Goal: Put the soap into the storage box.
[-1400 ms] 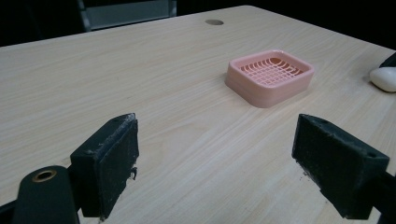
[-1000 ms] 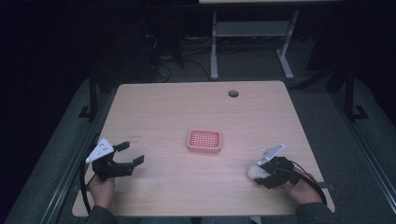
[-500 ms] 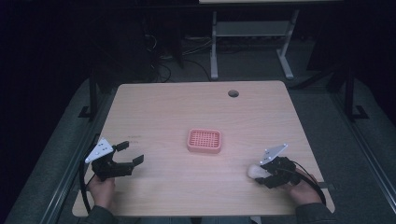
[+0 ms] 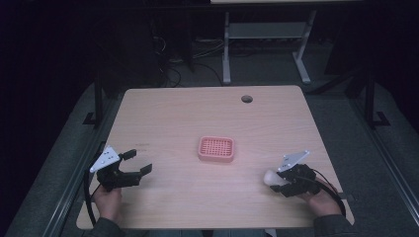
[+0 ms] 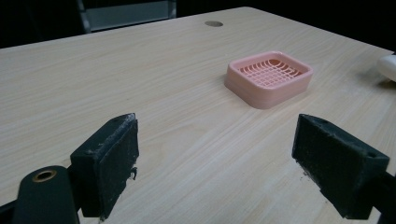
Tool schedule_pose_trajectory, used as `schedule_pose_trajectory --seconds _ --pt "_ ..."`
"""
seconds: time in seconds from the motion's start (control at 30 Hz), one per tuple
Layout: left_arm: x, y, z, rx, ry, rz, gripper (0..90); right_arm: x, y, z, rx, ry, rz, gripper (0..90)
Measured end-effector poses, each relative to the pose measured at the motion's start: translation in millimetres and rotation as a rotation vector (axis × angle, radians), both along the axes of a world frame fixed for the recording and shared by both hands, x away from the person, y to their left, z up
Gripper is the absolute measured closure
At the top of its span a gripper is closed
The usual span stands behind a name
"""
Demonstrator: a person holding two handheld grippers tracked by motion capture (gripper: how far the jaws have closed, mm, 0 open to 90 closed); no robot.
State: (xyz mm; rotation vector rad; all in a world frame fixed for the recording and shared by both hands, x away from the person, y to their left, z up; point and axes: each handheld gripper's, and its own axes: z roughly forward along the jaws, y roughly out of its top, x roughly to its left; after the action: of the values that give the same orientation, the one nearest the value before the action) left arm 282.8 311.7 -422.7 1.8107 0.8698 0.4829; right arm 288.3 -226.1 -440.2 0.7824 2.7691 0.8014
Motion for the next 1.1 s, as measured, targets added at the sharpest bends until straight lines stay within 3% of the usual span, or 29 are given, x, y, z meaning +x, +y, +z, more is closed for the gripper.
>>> schedule_pose_trajectory --seconds 0.3,1.1 --pt "-0.5 0.1 0.1 -0.004 0.005 0.001 14.0 0.2 0.6 8.6 0.015 -0.007 0.018 48.5" --pt "-0.8 0.8 0.6 -0.01 0.002 0.003 14.0 7.2 10.9 -6.0 -0.005 0.017 0.02 48.8"
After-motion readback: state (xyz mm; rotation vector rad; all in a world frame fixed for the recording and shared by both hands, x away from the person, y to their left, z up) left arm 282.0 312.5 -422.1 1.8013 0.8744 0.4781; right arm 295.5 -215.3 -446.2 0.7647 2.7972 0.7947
